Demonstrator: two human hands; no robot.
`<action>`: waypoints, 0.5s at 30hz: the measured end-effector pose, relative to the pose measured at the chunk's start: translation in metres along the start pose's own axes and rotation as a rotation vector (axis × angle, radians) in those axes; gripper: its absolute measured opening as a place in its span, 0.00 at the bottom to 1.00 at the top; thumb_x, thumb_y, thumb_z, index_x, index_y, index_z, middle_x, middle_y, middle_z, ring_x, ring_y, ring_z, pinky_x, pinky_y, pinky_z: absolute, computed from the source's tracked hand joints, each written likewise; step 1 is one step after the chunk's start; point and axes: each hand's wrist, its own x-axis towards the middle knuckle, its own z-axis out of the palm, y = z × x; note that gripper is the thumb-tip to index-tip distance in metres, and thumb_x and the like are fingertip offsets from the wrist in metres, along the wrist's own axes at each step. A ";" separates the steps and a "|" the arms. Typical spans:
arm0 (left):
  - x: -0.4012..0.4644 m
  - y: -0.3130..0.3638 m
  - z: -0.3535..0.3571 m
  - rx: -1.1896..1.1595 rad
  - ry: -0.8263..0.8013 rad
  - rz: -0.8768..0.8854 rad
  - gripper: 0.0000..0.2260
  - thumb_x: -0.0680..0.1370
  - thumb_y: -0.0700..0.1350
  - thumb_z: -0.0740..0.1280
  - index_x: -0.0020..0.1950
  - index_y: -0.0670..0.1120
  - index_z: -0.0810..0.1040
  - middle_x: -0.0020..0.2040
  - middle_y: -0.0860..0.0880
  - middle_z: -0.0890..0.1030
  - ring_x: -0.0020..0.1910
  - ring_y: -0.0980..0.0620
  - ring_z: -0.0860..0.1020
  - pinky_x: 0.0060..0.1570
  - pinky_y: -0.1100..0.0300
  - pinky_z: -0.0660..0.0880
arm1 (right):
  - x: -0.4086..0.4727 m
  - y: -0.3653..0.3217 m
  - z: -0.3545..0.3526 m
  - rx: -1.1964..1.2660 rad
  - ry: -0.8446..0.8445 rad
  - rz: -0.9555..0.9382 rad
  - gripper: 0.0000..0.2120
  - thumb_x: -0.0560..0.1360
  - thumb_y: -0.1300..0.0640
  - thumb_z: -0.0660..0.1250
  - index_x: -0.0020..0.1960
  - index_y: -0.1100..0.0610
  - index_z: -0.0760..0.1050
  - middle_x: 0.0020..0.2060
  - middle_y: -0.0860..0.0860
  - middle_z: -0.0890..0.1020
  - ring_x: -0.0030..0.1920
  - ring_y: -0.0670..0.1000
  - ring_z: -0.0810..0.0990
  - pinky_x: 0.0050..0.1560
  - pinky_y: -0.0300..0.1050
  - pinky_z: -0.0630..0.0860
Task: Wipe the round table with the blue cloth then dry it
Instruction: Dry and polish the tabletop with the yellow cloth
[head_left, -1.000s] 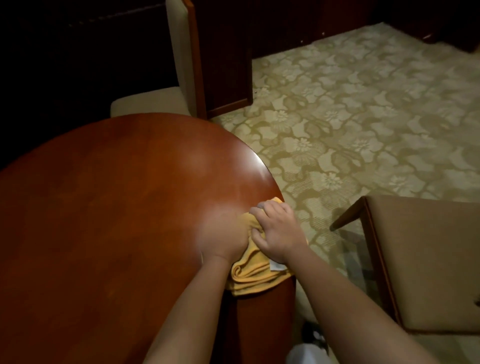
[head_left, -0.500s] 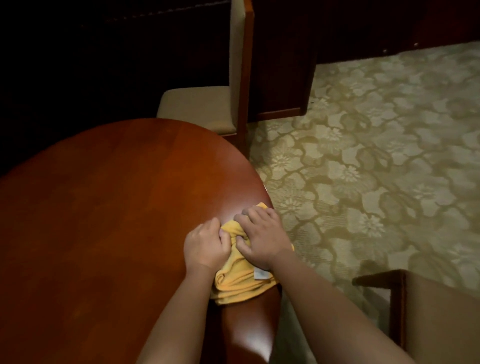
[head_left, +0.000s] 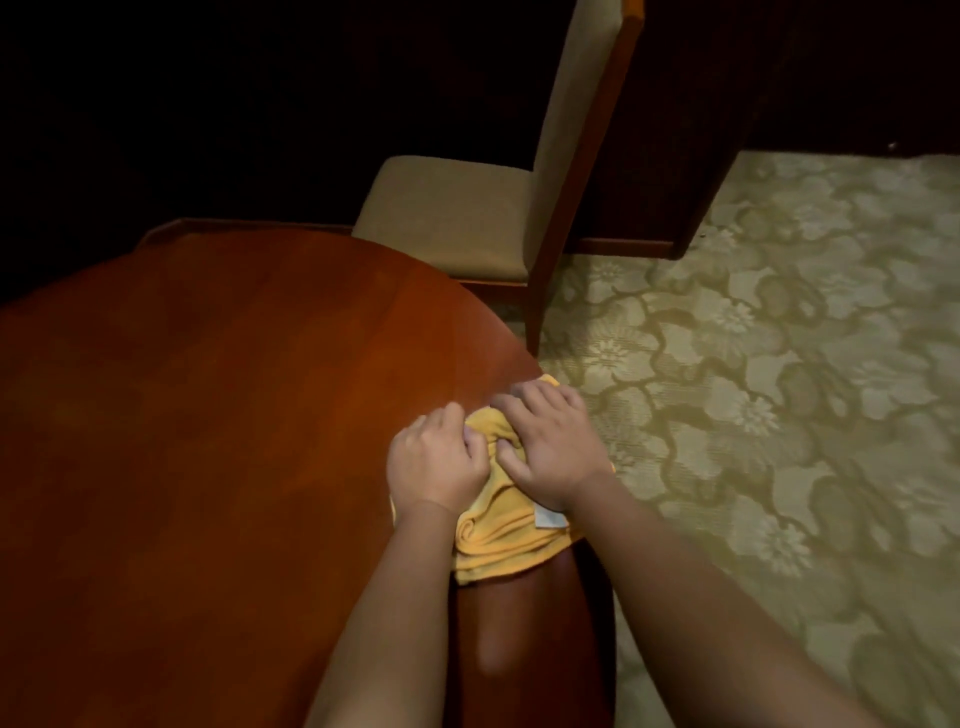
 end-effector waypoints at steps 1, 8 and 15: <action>0.015 0.001 0.002 0.006 -0.005 -0.029 0.14 0.71 0.47 0.51 0.35 0.44 0.73 0.28 0.46 0.75 0.27 0.45 0.73 0.28 0.60 0.61 | 0.017 0.006 0.001 -0.001 -0.008 -0.009 0.21 0.71 0.45 0.56 0.58 0.53 0.75 0.52 0.51 0.76 0.55 0.52 0.72 0.57 0.49 0.61; 0.094 -0.011 0.025 0.006 0.093 -0.270 0.13 0.72 0.46 0.53 0.35 0.43 0.73 0.28 0.45 0.75 0.26 0.45 0.74 0.26 0.59 0.67 | 0.137 0.037 0.011 -0.046 -0.074 -0.250 0.22 0.72 0.45 0.54 0.59 0.55 0.73 0.51 0.53 0.76 0.53 0.54 0.71 0.53 0.50 0.61; 0.124 -0.021 0.030 0.016 0.143 -0.370 0.13 0.71 0.46 0.53 0.33 0.43 0.73 0.27 0.46 0.74 0.25 0.46 0.73 0.26 0.60 0.67 | 0.180 0.041 0.017 -0.047 -0.132 -0.330 0.22 0.73 0.45 0.54 0.60 0.55 0.73 0.53 0.53 0.76 0.54 0.56 0.73 0.53 0.51 0.62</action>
